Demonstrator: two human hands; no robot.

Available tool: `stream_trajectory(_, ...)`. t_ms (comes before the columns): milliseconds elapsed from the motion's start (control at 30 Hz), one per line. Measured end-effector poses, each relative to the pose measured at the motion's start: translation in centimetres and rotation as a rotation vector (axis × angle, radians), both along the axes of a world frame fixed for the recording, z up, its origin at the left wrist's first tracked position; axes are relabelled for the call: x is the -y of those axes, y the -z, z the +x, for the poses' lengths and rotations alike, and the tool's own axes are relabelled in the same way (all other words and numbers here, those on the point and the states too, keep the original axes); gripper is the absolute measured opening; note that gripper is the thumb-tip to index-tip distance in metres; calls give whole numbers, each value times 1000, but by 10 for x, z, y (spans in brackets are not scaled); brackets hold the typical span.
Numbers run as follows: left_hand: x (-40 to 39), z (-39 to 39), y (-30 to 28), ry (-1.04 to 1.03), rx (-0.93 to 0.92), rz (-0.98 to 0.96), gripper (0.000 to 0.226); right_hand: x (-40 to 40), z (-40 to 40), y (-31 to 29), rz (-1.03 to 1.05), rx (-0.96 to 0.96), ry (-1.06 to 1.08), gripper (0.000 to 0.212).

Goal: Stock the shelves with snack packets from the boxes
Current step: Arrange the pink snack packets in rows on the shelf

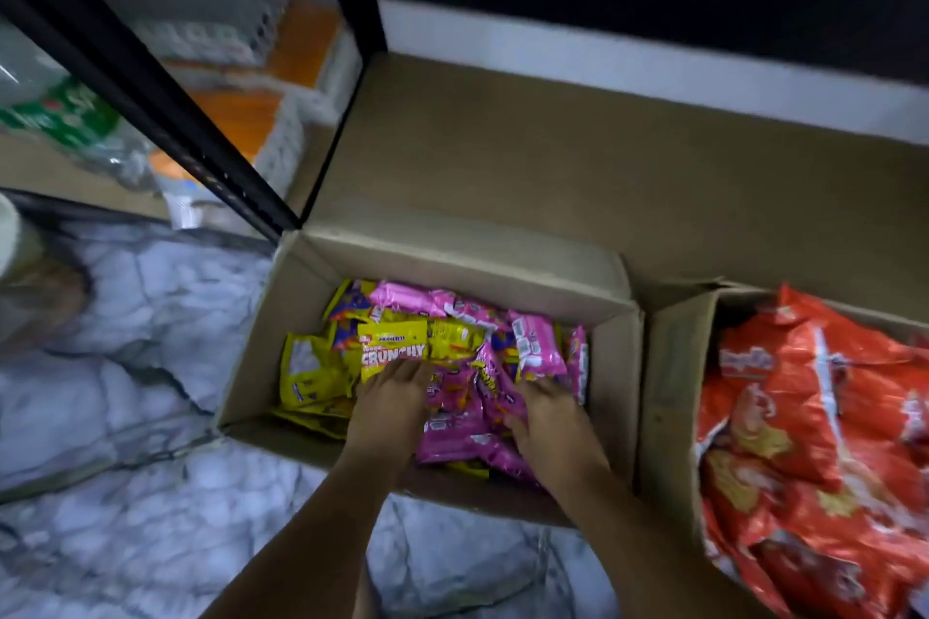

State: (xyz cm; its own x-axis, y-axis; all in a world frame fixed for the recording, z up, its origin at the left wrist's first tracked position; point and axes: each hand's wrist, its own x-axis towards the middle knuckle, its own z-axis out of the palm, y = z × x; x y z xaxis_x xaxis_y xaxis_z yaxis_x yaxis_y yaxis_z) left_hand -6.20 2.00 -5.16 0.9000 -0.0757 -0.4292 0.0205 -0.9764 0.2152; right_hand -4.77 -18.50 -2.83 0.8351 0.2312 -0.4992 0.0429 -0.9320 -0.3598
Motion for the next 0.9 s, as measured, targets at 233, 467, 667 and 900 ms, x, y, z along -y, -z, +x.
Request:
stream_trajectory(233,6,11,83,215,-15,70,68,-33,0,95,-204,66,-25,53)
stream_trajectory(467,3,21,84,247,-43,96,74,-40,9,101,-303,111,-87,50)
stream_trajectory(667,-2,10,26,146,-88,4,94,-39,1,45,-323,130,-68,46)
stream_trajectory(900,-1,8,-102,89,149,-12,79,-23,1,-81,-295,327,-22,53)
